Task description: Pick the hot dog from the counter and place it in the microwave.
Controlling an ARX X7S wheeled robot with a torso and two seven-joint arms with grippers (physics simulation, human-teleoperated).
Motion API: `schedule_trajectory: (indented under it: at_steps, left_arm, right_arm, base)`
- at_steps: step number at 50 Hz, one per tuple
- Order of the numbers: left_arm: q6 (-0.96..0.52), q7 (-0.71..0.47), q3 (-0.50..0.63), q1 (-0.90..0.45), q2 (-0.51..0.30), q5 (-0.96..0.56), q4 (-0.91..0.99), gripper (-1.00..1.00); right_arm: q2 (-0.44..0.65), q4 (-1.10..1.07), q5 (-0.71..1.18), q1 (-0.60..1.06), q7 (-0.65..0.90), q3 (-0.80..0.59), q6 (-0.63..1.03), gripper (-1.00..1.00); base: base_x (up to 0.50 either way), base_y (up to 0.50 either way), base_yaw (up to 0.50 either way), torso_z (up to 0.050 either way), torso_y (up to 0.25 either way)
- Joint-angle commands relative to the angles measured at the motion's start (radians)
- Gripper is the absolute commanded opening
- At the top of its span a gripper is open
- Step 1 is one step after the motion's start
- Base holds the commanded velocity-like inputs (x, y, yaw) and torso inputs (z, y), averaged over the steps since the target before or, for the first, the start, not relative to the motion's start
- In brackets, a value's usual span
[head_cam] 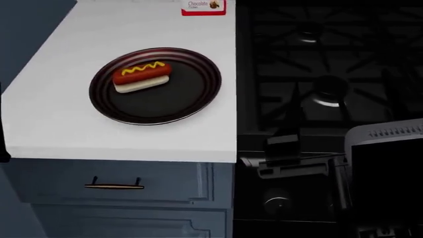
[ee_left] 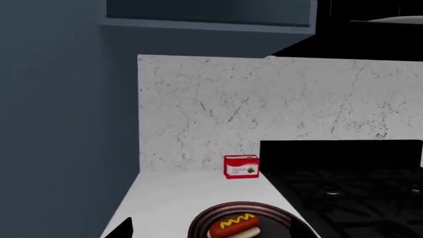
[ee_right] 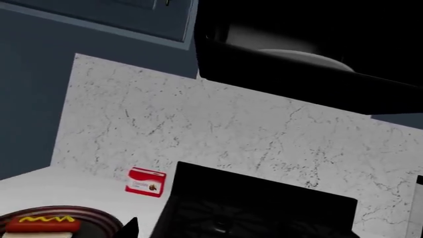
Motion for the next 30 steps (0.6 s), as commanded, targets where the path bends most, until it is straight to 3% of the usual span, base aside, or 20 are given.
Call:
schedule_trajectory:
  at_steps: [1, 13, 30]
  left_arm:
    - [0.014, 0.002, 0.010, 0.007, 0.002, 0.003, -0.006, 1.00]
    - [0.032, 0.006, 0.014, 0.019, -0.002, 0.013, -0.013, 1.00]
    - [0.040, 0.001, 0.014, 0.023, -0.008, 0.007, -0.010, 1.00]
  right_arm:
    - [0.005, 0.004, 0.001, -0.004, 0.003, -0.004, 0.003, 1.00]
    - [0.001, 0.012, 0.005, -0.001, 0.009, -0.011, 0.005, 1.00]
    - [0.006, 0.004, 0.011, -0.005, 0.014, -0.012, 0.006, 1.00]
  base:
    - [0.00, 0.09, 0.00, 0.000, 0.000]
    - [0.02, 0.00, 0.00, 0.000, 0.000]
    - [0.43, 0.00, 0.00, 0.000, 0.000]
